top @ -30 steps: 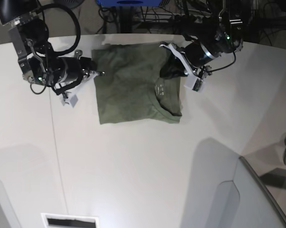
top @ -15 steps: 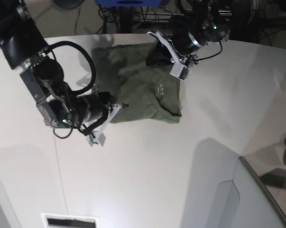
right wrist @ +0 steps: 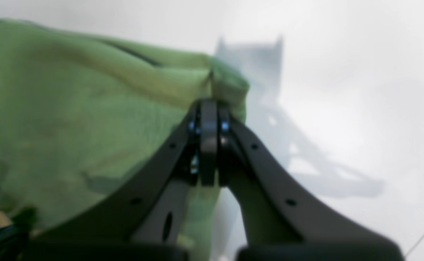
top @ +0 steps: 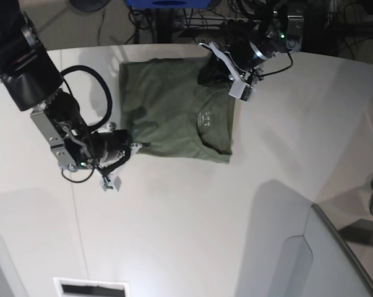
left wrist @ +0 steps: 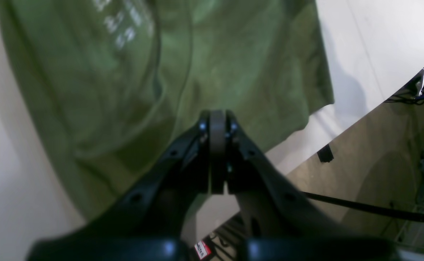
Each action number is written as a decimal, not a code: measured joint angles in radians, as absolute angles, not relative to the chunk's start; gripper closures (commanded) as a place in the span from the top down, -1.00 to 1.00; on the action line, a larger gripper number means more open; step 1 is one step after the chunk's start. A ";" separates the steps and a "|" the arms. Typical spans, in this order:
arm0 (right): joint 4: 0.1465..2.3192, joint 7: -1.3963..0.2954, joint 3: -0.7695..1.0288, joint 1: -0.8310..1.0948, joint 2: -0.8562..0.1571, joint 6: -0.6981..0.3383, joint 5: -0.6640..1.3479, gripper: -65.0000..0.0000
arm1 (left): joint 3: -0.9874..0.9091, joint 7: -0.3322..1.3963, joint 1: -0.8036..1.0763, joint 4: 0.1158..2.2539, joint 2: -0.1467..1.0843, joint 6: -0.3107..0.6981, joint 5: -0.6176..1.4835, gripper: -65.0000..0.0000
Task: Layout the t-shirt on the table in an organized manner, then fold the t-shirt properly
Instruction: 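Drag the folded shirt with the left gripper to straighten it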
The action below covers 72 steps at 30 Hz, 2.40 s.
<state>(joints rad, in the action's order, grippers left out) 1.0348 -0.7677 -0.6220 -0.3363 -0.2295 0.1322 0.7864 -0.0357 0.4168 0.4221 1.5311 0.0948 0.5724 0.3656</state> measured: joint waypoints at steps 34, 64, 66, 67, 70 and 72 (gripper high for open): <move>1.343 -0.800 -0.617 -0.198 -0.333 0.122 0.781 -1.00 | -0.029 0.413 0.302 1.447 0.131 0.479 0.369 -1.00; 1.512 -0.801 -0.129 0.056 -0.347 0.119 0.781 -1.00 | 0.161 0.407 -0.244 0.973 0.129 0.482 0.072 -1.00; 1.512 -0.800 -0.118 0.065 -0.348 0.119 0.777 -1.00 | 0.190 0.397 -0.285 0.927 0.110 0.462 0.076 -1.00; 1.512 -0.799 -0.118 0.068 -0.348 0.119 0.778 -1.00 | 0.201 0.367 -0.300 0.905 0.097 0.445 0.068 -1.00; 1.512 -0.802 -0.118 0.075 -0.347 0.119 0.780 -1.00 | 0.247 0.313 -0.350 0.829 0.064 0.441 0.068 -1.00; 1.512 -0.804 -0.118 0.077 -0.347 0.120 0.778 -1.00 | 0.271 0.284 -0.382 0.772 0.043 0.442 0.076 -1.00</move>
<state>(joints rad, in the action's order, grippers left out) 1.5124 -0.8036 -0.1181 0.0769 -0.3466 0.1200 0.7780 0.2707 0.2844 -0.3820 0.7715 0.0429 0.4423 0.0761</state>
